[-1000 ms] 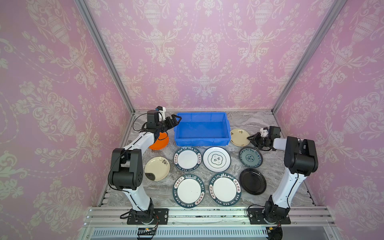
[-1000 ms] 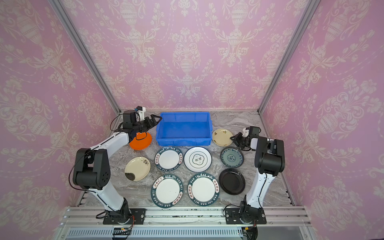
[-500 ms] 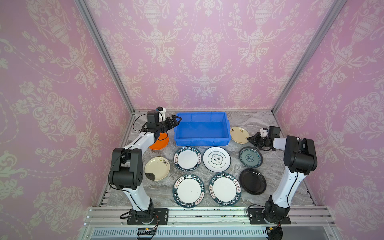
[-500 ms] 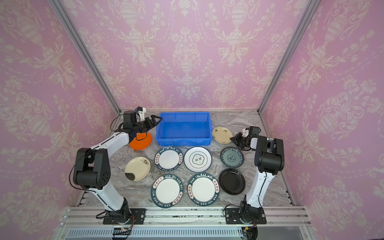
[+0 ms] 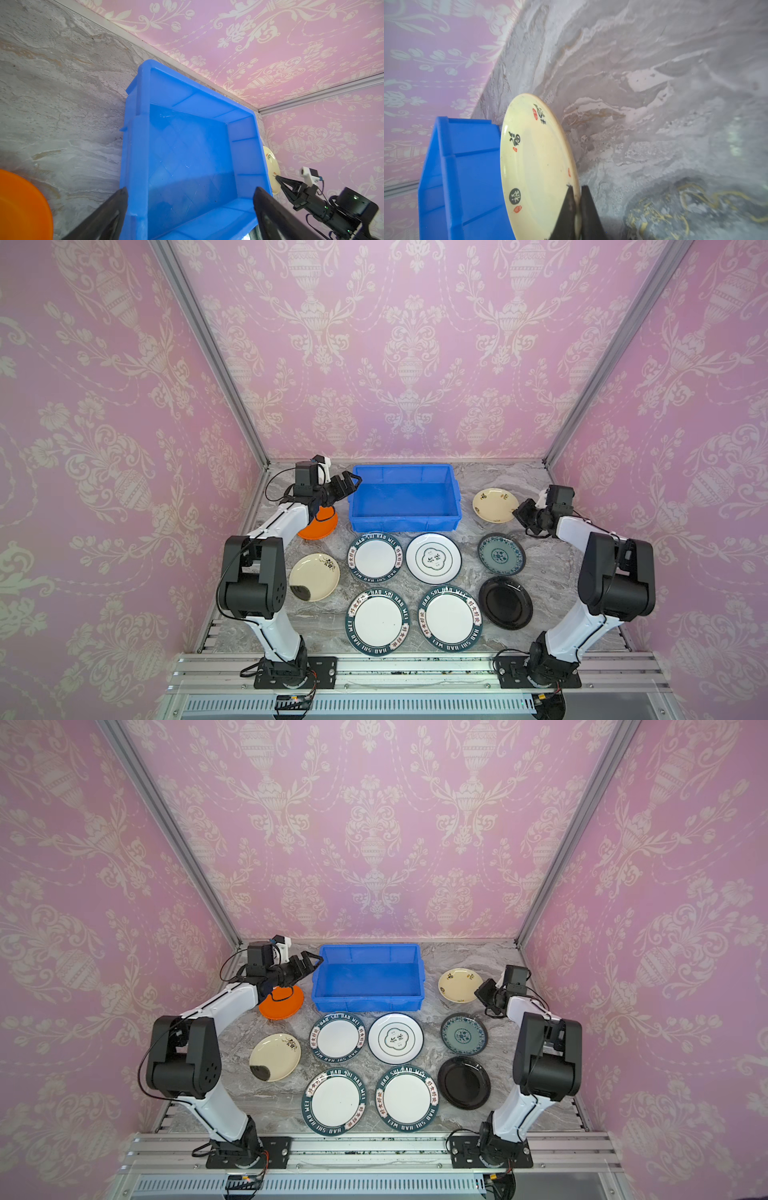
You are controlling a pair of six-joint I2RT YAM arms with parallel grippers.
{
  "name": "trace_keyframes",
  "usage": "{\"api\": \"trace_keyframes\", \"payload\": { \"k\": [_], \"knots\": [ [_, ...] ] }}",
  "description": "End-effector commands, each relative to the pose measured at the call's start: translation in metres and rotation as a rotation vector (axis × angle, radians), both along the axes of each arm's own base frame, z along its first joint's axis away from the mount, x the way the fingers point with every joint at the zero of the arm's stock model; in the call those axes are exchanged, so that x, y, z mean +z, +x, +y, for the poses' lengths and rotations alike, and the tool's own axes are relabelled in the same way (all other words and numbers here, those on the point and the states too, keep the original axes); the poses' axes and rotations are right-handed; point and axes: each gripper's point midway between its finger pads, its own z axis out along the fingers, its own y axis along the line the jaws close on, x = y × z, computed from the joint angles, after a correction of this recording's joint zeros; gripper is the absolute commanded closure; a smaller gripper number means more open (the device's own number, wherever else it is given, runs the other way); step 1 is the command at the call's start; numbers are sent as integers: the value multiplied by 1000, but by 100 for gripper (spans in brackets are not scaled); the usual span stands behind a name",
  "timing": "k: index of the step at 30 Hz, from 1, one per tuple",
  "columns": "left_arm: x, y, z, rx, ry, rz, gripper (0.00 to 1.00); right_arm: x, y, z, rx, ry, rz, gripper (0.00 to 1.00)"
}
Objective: Place the plates into the plastic bin on the countertop
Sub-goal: 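Lift the cream plate with the right gripper and carry it over the bin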
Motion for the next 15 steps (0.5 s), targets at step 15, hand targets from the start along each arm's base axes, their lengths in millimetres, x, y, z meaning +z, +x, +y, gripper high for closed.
{"api": "trace_keyframes", "payload": {
  "k": [15],
  "knots": [
    [61, 28, -67, -121, 30, -101, 7, 121, 65, 176, 341, -13, -209, 100]
  ]
}}
